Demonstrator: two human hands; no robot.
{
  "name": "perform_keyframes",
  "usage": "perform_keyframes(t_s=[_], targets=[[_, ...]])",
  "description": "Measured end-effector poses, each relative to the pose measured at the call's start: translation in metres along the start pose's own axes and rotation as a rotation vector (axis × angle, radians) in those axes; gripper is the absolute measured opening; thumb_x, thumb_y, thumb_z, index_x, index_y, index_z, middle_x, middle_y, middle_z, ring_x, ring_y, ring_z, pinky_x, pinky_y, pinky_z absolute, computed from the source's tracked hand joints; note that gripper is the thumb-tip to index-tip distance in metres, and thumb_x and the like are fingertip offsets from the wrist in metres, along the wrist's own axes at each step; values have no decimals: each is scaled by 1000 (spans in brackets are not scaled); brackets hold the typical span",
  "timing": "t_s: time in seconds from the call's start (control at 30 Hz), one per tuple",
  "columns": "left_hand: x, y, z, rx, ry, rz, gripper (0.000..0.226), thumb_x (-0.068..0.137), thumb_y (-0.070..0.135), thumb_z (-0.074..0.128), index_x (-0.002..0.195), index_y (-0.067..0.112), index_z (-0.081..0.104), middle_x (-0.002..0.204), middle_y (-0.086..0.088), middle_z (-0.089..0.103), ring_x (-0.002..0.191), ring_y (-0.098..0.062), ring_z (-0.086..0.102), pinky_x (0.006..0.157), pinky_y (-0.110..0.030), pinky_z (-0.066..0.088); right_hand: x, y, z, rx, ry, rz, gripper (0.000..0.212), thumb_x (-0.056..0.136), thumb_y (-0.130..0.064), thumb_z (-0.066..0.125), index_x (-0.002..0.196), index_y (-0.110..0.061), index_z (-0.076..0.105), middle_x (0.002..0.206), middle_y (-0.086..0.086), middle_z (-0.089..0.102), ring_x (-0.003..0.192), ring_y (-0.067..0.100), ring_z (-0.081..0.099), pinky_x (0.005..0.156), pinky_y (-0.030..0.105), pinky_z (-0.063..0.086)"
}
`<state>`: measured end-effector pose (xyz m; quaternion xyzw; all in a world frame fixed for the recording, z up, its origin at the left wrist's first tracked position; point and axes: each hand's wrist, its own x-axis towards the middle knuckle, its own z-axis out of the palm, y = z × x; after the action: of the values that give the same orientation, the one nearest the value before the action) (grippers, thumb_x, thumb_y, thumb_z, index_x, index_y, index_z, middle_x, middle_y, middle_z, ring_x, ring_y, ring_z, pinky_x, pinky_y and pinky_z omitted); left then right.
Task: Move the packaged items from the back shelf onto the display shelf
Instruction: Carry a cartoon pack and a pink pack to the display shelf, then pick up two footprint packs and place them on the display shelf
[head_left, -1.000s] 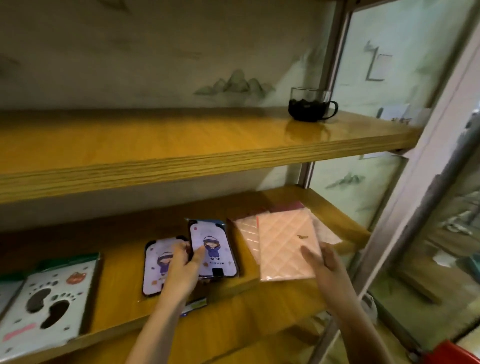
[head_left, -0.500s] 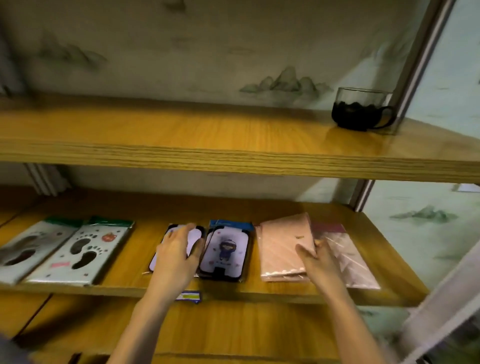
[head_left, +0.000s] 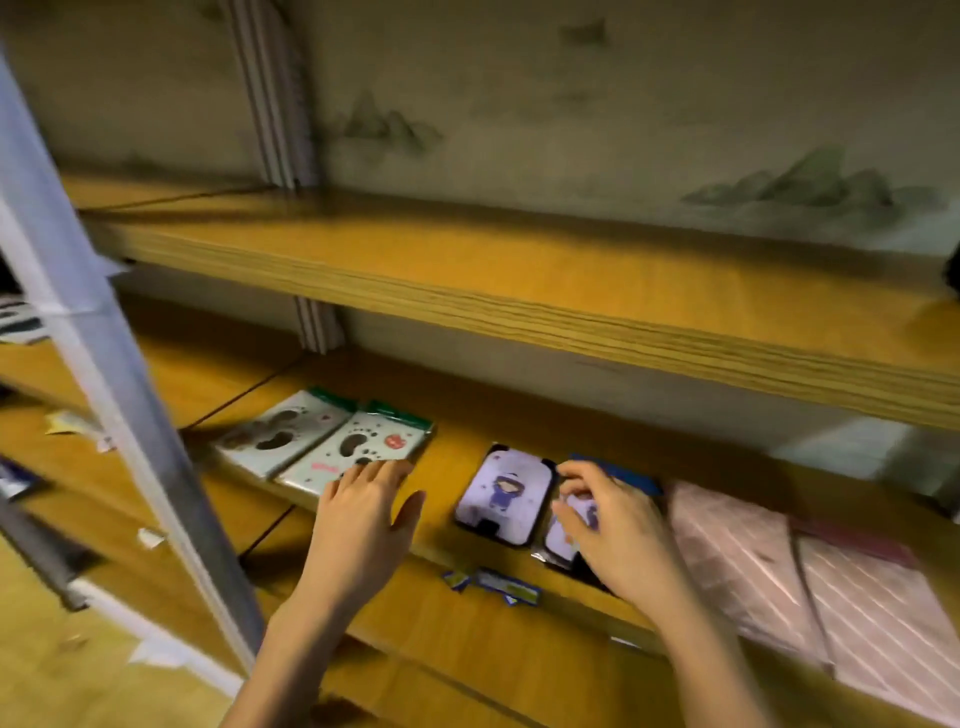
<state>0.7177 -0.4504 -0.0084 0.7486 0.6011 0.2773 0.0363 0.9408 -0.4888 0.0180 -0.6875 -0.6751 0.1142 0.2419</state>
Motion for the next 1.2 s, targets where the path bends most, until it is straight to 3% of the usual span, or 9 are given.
perform_keyframes(t_s=[0.13,0.27,0.43,0.53,0.8,0.97,1.2], targets=[[-16,-53,-29,-14,46,-134,39,89,36,50,126,22,50,129,-1,56,122,-22,46,95,-36,35,17,-58,33,0,-144,-179,37,93,-34,47,129,-29,44,121,-7,59,111,16,54,89,29,44],[-33,-109,-59,4,89,-201,33,87,32,56,116,17,58,111,-6,65,107,-29,56,80,-38,39,27,-121,67,15,-232,-295,37,91,-38,48,127,-35,44,126,-8,55,116,11,50,92,28,45],[-44,-187,-103,33,134,-257,33,87,30,57,116,16,59,113,-6,66,103,-28,57,82,-37,40,33,-207,113,26,-297,-406,37,93,-39,46,129,-37,40,130,-11,51,120,10,46,97,27,41],[-49,-240,-127,39,145,-271,32,86,30,59,114,15,60,113,-5,67,104,-27,58,85,-40,45,35,-259,144,31,-293,-434,37,92,-38,47,129,-36,41,132,-12,51,122,10,45,103,31,40],[-54,-368,-181,74,126,-272,33,88,33,55,116,17,57,112,-1,65,101,-23,57,82,-40,47,47,-384,219,54,-320,-474,36,93,-37,46,128,-33,43,128,-11,53,120,11,48,101,33,42],[-47,-421,-208,33,143,-304,32,88,33,53,115,17,56,106,-2,65,99,-22,57,83,-40,47,72,-440,251,58,-316,-485,36,93,-36,47,129,-32,43,127,-11,55,116,9,51,97,31,45],[-26,-499,-224,32,125,-362,35,88,38,51,117,19,55,117,2,63,108,-17,55,91,-36,45,123,-501,307,32,-361,-484,36,92,-37,48,128,-33,44,128,-10,54,117,10,50,95,31,47]])
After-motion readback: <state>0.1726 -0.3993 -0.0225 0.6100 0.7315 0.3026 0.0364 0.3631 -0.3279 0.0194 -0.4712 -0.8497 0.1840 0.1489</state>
